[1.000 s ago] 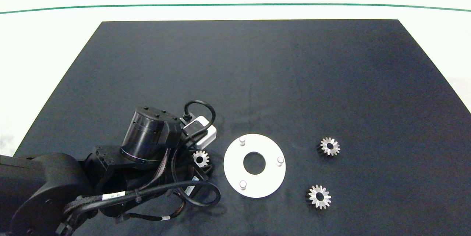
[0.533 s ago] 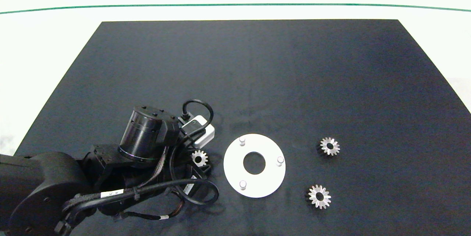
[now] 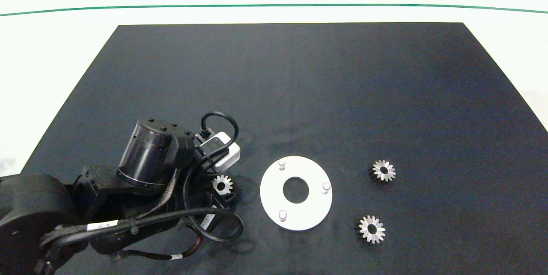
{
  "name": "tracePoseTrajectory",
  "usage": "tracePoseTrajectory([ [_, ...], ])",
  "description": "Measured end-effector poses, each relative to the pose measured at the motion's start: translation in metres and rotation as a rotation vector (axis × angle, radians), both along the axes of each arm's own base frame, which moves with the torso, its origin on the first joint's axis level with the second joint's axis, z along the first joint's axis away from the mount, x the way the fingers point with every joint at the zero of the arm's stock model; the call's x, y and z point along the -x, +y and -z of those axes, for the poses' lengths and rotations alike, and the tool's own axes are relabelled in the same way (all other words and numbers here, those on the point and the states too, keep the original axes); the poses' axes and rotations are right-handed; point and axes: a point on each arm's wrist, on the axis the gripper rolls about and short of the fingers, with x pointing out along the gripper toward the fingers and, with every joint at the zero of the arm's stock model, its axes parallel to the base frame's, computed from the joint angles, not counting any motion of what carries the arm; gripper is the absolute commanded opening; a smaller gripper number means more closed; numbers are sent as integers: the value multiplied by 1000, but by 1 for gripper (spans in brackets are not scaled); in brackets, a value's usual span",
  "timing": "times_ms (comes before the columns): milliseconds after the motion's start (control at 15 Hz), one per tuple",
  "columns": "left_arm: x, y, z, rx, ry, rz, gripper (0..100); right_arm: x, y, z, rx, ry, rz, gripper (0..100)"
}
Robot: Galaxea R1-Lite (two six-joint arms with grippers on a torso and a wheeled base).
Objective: Install three planetary gears onto the carrier pins
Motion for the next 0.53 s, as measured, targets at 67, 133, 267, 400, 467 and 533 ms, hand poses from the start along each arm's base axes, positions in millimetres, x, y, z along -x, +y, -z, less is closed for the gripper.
tracePoseTrajectory([
  [67,5,3,-5,-5,7,0,0,0,0,0,0,-1,0,100],
  [133,10,4,-11,4,0,2,0,0,0,0,0,-1,0,100],
  [267,20,2,-23,37,-31,19,0,1,0,0,0,-4,0,100],
  [400,29,0,-29,39,-58,19,0,2,0,0,-1,-11,0,100],
  [467,33,-1,-30,40,-66,26,0,2,0,0,-1,-13,0,100],
  [533,37,-2,-31,43,-73,38,0,3,0,1,-1,-16,4,100],
])
